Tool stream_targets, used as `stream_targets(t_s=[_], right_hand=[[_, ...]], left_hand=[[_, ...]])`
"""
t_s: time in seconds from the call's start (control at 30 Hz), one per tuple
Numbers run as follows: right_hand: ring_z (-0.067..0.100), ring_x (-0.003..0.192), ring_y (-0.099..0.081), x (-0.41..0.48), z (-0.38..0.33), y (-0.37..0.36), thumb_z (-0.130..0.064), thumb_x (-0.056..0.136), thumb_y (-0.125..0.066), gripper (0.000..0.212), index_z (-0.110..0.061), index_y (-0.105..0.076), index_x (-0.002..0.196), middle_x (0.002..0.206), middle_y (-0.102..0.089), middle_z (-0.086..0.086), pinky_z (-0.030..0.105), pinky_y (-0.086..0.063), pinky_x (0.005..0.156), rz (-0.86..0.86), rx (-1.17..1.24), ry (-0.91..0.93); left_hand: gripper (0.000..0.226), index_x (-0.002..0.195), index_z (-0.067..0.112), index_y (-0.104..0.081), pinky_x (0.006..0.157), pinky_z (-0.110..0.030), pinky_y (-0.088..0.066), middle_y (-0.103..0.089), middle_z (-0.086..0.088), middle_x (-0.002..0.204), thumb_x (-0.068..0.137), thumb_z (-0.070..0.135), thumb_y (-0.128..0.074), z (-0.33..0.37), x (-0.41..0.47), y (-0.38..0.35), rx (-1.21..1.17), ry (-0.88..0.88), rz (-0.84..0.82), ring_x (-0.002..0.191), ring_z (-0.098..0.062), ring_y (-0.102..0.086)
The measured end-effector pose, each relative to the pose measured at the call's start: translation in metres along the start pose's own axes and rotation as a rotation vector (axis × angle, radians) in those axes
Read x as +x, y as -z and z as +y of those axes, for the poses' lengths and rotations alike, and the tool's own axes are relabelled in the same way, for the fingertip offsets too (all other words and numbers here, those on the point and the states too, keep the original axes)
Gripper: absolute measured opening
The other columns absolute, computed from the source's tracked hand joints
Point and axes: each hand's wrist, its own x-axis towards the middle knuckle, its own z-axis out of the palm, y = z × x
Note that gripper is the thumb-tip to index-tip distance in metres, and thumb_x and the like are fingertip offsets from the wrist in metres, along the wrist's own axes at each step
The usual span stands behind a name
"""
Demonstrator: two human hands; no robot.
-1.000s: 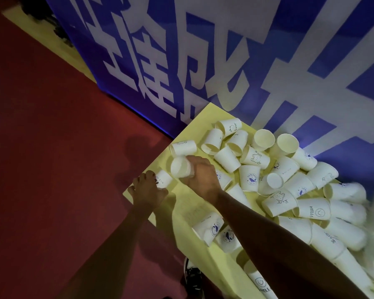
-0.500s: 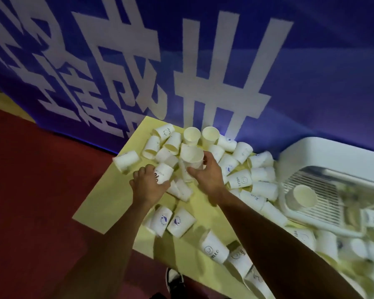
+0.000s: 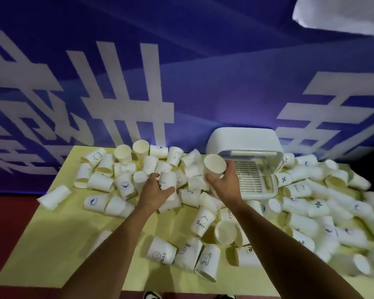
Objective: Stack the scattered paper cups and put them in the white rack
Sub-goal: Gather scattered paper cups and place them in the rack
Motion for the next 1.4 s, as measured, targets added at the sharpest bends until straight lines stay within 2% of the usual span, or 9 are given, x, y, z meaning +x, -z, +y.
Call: stream_targets(t_s=[0.17,0.37,0.6,0.73,0.83,0.97,1.13,1.27,1.4], right_hand=[[0.009,0.095,-0.059,0.009,0.018,0.035,-0.02,0.068,-0.078,0.063,-0.04,-0.043,0.116,0.107,-0.06,-0.013,0.023,-0.045,0.075,0.093,-0.043,0.026],[0.015,0.102,-0.058,0.021,0.034,0.042,-0.015,0.071,-0.079,0.065,-0.03,-0.046,0.125,0.114,-0.06,-0.007,0.031,-0.047,0.083,0.086,-0.07,0.036],[0.024,0.112,-0.06,0.032,0.05,0.034,-0.019,0.073,-0.083,0.071,-0.015,-0.047,0.134,0.123,-0.062,0.004,0.041,-0.052,0.095,0.001,-0.181,-0.006],[0.028,0.131,-0.047,0.033,0.052,0.034,-0.024,0.076,-0.082,0.085,-0.006,-0.038,0.147,0.143,-0.049,0.01,0.038,-0.04,0.11,-0.016,-0.287,-0.029],[0.028,0.129,-0.049,0.025,0.053,0.038,-0.022,0.079,-0.077,0.075,-0.008,-0.043,0.143,0.138,-0.053,0.009,0.036,-0.04,0.106,0.027,-0.331,0.048],[0.019,0.121,-0.053,0.012,0.053,0.045,-0.027,0.078,-0.072,0.063,-0.015,-0.051,0.137,0.131,-0.056,0.001,0.034,-0.044,0.103,-0.068,-0.281,0.138],[0.017,0.125,-0.049,-0.002,0.047,0.044,-0.055,0.072,-0.069,0.087,-0.017,-0.042,0.146,0.139,-0.051,-0.001,0.034,-0.042,0.105,-0.313,-0.302,0.274],[0.006,0.119,-0.052,-0.004,0.043,0.042,-0.057,0.072,-0.077,0.081,-0.029,-0.045,0.141,0.132,-0.053,-0.014,0.03,-0.045,0.103,-0.302,-0.153,0.135],[0.009,0.1,-0.066,-0.001,0.042,0.046,-0.055,0.069,-0.08,0.058,-0.035,-0.054,0.118,0.111,-0.067,-0.012,0.042,-0.056,0.088,-0.255,0.009,0.016]], left_hand=[[0.075,0.142,0.026,-0.039,0.082,-0.031,-0.046,-0.061,-0.003,0.123,0.078,0.028,-0.079,0.015,-0.002,-0.032,-0.002,-0.042,-0.097,0.103,-0.022,-0.058],[0.083,0.146,0.034,-0.034,0.09,-0.039,-0.053,-0.059,-0.004,0.123,0.078,0.021,-0.08,0.02,-0.009,-0.043,-0.04,-0.031,-0.154,0.111,-0.026,-0.059],[0.063,0.126,0.036,-0.041,0.054,-0.017,-0.049,-0.057,-0.001,0.116,0.079,0.026,-0.082,0.017,-0.018,-0.04,-0.099,0.015,-0.135,0.097,-0.012,-0.059],[0.064,0.12,0.034,-0.044,0.062,-0.023,-0.054,-0.06,-0.002,0.111,0.072,0.041,-0.085,0.019,-0.015,-0.04,-0.105,0.074,-0.134,0.097,-0.017,-0.063],[0.073,0.122,0.025,-0.044,0.083,-0.041,-0.059,-0.064,-0.006,0.113,0.066,0.051,-0.085,0.023,-0.01,-0.045,-0.191,0.162,-0.123,0.094,-0.023,-0.07],[0.071,0.121,0.016,-0.05,0.081,-0.039,-0.061,-0.071,-0.009,0.106,0.07,0.053,-0.083,0.036,-0.007,-0.056,-0.349,0.231,-0.161,0.083,-0.02,-0.076],[0.056,0.119,0.012,-0.056,0.088,-0.041,-0.058,-0.073,-0.009,0.107,0.081,0.049,-0.076,0.061,-0.008,-0.077,-0.475,0.256,-0.189,0.092,-0.024,-0.074],[0.059,0.118,0.012,-0.058,0.075,-0.036,-0.055,-0.075,-0.007,0.101,0.079,0.053,-0.076,0.075,-0.014,-0.087,-0.54,0.277,-0.299,0.087,-0.022,-0.073],[0.058,0.116,0.017,-0.062,0.064,-0.03,-0.046,-0.076,-0.002,0.095,0.08,0.063,-0.069,0.079,-0.018,-0.093,-0.45,0.265,-0.344,0.084,-0.018,-0.072]])
